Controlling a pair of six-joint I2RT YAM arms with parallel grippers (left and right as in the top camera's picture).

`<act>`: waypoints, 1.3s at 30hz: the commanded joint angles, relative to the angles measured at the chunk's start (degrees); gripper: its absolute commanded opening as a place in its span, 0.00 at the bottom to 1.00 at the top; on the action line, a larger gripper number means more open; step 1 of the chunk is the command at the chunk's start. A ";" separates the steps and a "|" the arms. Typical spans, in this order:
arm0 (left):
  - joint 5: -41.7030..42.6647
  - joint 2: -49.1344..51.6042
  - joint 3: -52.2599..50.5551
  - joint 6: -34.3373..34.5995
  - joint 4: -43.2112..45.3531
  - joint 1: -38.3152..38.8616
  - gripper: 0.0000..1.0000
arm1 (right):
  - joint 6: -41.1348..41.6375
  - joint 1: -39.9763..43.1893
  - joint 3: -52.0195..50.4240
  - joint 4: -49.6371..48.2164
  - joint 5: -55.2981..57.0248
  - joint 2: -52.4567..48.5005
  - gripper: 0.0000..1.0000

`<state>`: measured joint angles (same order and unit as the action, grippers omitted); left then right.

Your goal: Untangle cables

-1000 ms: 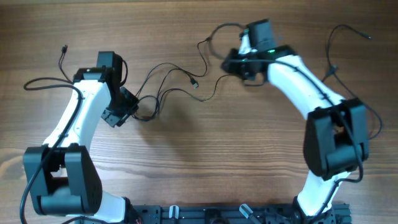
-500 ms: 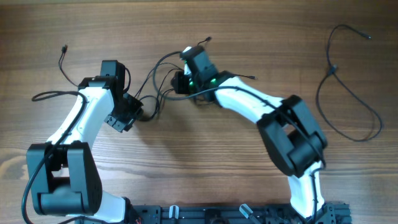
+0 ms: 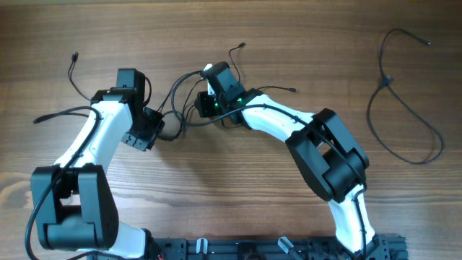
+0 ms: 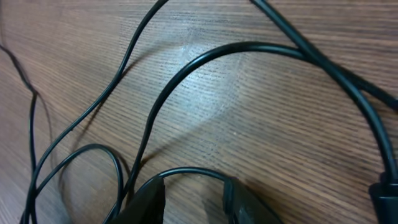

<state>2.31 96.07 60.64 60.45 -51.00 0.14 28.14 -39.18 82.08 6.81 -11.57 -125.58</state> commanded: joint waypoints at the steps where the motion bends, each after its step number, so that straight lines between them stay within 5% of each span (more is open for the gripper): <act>1: -1.31 0.44 -0.44 1.57 0.92 -0.26 0.27 | -1.09 0.07 -0.09 0.04 4.72 -0.59 0.33; 20: -2.23 0.48 -3.54 1.57 5.27 1.88 0.34 | -1.07 0.09 -0.09 0.11 5.86 -0.61 0.34; 32: -1.66 0.50 -5.38 1.77 7.96 2.01 0.29 | -1.01 0.07 -0.09 -0.09 5.84 -0.61 0.35; 36: -1.70 0.50 -5.38 1.75 7.98 1.99 0.19 | -1.03 0.07 -0.09 -0.07 5.84 -0.61 0.35; 39: -1.70 0.50 -5.42 1.75 7.96 2.01 0.33 | -1.01 0.09 -0.09 -0.07 5.84 -0.59 0.35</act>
<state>1.39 96.12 55.66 61.87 -43.20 1.93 28.14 -39.18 82.08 6.79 -6.98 -125.58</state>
